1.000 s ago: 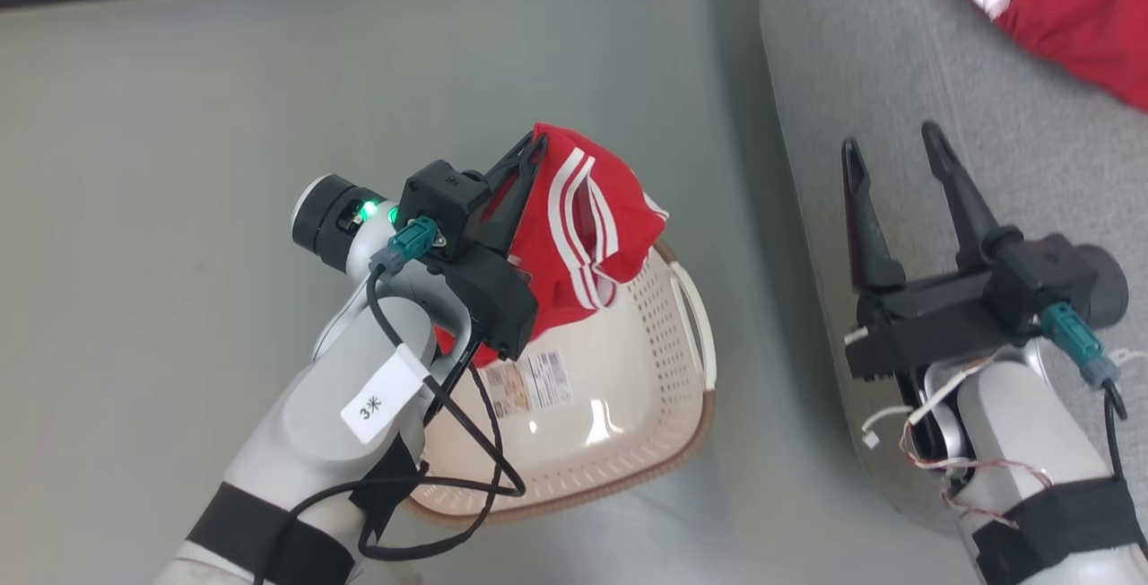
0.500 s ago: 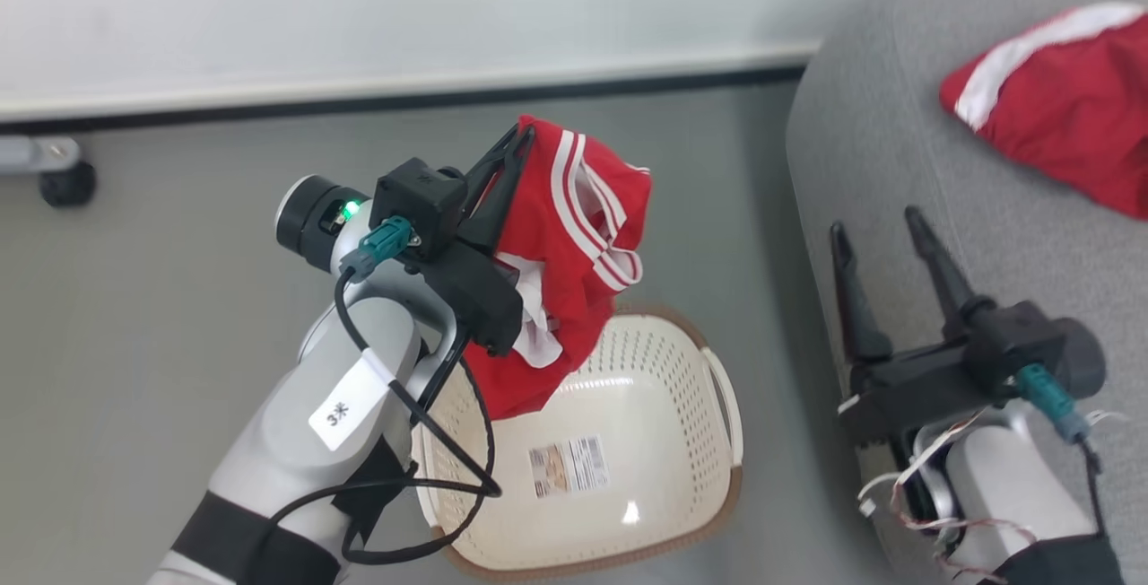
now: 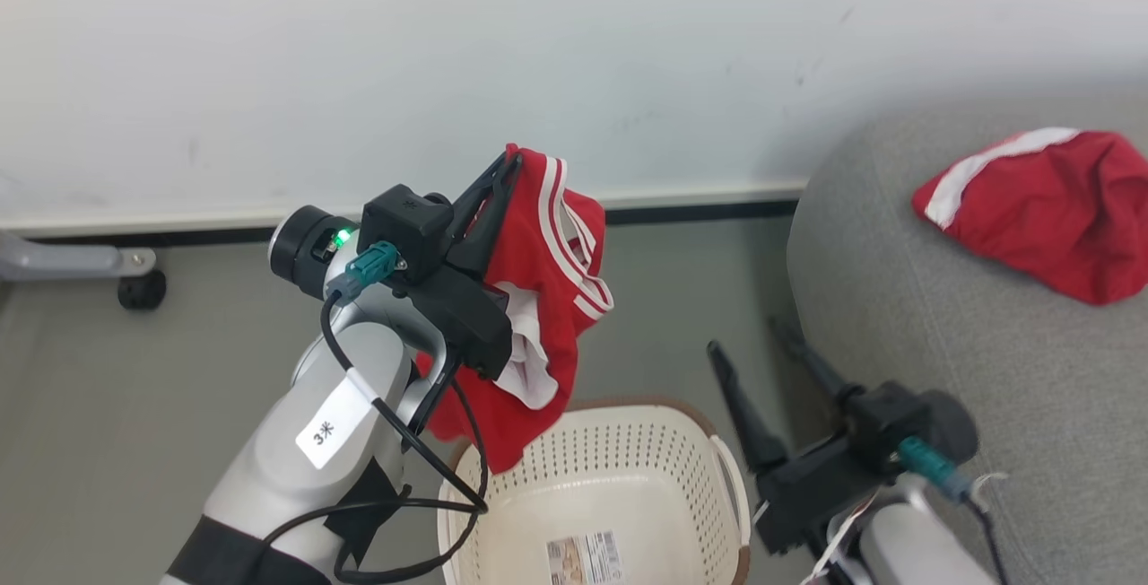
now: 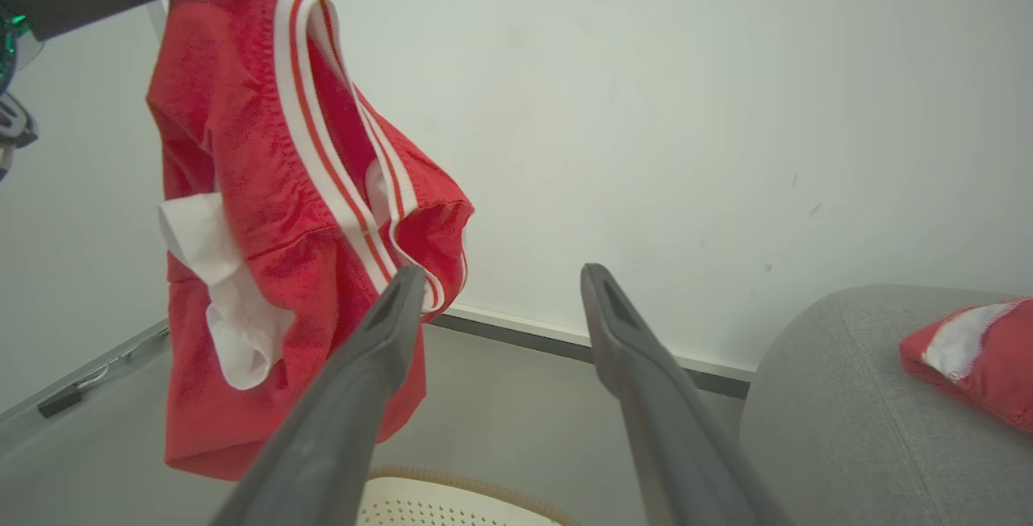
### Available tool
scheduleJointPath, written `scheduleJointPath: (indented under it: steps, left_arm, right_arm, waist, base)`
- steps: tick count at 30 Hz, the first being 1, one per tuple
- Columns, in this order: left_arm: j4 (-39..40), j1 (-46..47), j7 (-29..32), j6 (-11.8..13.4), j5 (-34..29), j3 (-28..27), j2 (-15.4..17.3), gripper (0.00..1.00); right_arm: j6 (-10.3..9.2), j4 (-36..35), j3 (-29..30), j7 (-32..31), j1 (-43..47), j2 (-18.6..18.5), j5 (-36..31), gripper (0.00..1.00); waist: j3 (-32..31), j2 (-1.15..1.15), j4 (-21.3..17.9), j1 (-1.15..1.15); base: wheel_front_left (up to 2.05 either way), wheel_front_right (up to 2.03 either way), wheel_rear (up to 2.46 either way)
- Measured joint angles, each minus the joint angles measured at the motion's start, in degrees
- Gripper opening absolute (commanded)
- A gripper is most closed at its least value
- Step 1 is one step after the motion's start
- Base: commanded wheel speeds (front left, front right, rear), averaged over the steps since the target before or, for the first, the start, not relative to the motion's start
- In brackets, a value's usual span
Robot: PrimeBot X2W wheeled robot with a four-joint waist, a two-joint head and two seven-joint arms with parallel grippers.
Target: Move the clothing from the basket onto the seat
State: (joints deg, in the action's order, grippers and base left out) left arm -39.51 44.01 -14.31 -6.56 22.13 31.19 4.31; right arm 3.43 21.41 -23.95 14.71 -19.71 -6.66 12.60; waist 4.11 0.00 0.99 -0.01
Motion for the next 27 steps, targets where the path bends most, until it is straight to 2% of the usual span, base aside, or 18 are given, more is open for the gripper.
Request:
scheduleJointPath:
  steps: [4, 11, 27]
  left_arm:
    - [-0.1, -0.3, 0.0, 0.0, 0.1, 0.4, -0.3, 0.0]
    - [1.9, -2.4, 1.5, 0.0, 1.2, 2.9, -1.2, 0.0]
    - [6.8, -2.4, 5.8, -0.1, 2.6, 7.0, -1.9, 0.0]
  right_arm:
    - [1.67, 2.3, -3.5, 0.0, 1.0, 1.0, 0.0, 1.0]
    - [3.14, 5.5, -9.0, 0.0, 3.1, 2.2, 0.1, 1.0]
    - [3.64, 12.3, -15.3, 0.0, -0.3, 3.1, 4.6, 1.0]
  waist:
    - [-3.0, 0.0, 0.2, 0.0]
    - [-8.3, 0.0, 0.5, 0.0]
    - [-11.8, 0.0, 3.9, 0.01]
  base:
    - [0.0, 0.0, 0.0]
    - [0.0, 0.0, 0.0]
    - [0.0, 0.0, 0.0]
